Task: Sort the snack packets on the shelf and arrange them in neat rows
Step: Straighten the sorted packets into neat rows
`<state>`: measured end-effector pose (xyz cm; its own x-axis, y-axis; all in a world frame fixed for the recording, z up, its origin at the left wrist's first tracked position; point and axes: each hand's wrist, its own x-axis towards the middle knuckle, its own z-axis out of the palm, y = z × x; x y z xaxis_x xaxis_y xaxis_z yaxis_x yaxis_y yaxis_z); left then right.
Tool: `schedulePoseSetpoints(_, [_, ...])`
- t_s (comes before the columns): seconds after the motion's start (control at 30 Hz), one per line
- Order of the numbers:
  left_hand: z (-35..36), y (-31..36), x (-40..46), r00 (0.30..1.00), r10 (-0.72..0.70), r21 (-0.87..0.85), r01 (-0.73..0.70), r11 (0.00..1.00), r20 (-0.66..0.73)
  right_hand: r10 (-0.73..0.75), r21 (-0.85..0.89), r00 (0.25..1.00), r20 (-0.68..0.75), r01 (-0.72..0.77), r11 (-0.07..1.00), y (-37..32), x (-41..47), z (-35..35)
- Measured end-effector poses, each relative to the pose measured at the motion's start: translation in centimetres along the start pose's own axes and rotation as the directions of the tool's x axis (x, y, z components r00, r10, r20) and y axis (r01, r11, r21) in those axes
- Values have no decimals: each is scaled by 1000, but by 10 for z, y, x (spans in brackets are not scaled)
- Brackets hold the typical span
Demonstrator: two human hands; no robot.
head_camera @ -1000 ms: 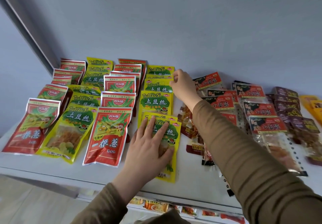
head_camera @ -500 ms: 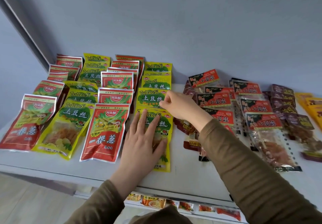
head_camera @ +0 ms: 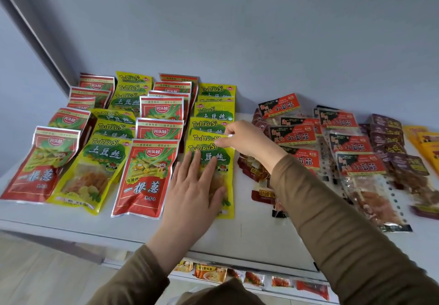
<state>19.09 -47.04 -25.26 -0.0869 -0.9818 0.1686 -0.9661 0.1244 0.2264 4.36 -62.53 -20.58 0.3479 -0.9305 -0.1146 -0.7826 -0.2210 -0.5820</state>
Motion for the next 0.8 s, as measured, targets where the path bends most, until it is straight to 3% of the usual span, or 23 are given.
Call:
schedulePoseSetpoints(0.23, [2,0,-18,998,10,-5,-10,1000,57,72,94,996,43,-76,993,2,1,-1])
schedulePoseSetpoints(0.53, [5,0,-21,999,53,-25,-53,998,13,-17,9,981,-194,19,1000,-1,7,12])
schedulePoseSetpoints(0.8, [13,-5,-20,996,38,68,-44,997,85,-18,3,964,-265,20,1000,-5,1,10])
